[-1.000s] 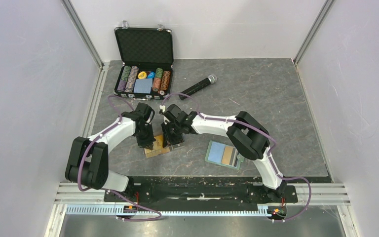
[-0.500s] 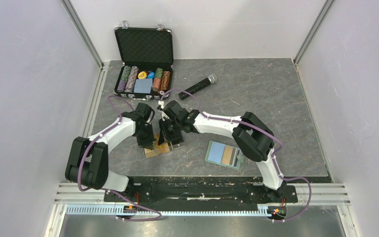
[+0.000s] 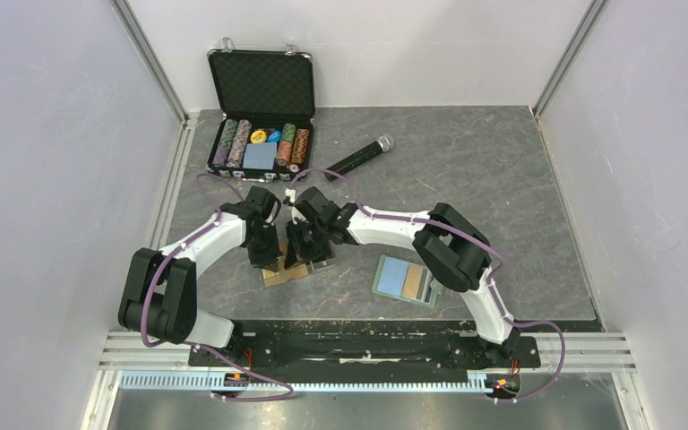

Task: Put the credit cards into the card holder
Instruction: Pick up the credit card from the storage box.

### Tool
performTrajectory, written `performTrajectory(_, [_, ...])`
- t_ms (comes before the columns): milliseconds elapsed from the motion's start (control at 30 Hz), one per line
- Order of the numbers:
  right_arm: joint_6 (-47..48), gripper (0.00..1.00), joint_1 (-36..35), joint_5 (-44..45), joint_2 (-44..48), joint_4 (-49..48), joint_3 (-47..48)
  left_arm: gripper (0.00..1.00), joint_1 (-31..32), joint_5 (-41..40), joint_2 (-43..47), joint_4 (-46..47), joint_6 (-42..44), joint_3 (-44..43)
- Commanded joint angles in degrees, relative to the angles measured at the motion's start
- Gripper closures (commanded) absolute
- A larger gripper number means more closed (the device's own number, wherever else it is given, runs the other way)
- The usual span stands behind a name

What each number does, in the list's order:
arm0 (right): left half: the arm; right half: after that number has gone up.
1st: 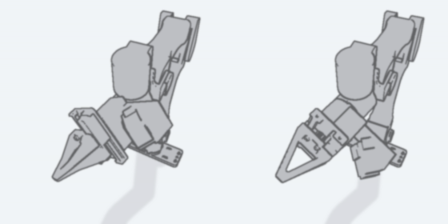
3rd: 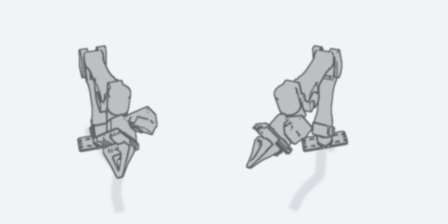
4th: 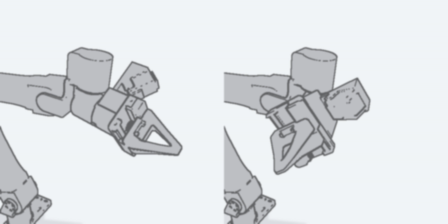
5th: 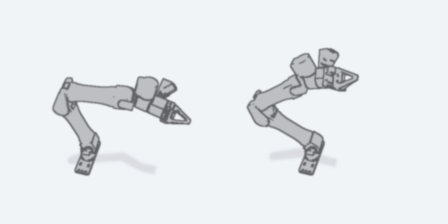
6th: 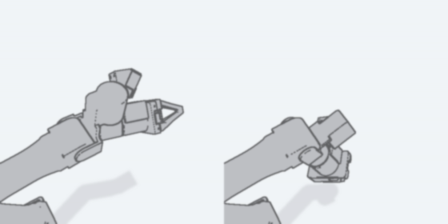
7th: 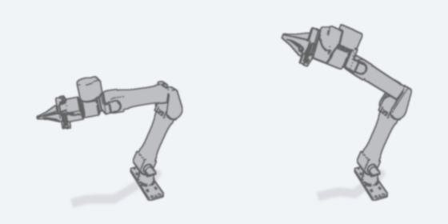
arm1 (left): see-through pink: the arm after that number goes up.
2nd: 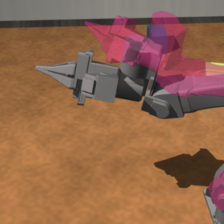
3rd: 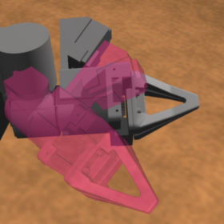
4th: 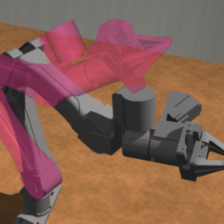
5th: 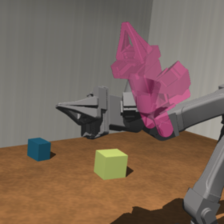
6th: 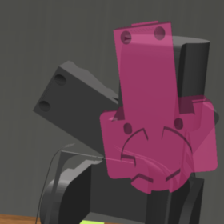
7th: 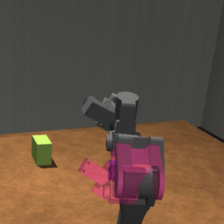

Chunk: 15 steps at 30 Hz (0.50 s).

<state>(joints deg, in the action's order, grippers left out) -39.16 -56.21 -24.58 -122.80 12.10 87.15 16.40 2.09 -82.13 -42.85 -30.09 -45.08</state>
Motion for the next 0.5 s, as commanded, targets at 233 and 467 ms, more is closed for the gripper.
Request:
performTrajectory(233, [2.6, 1.00, 1.4, 2.6, 7.2, 2.7, -0.7, 0.97, 0.1, -4.2, 0.4, 0.4, -1.1, -1.4])
performTrajectory(467, [2.9, 1.00, 5.1, 1.0, 20.0, 3.2, -7.0, 0.75, 0.1, -2.4, 9.1, -2.9, 0.2, -9.8])
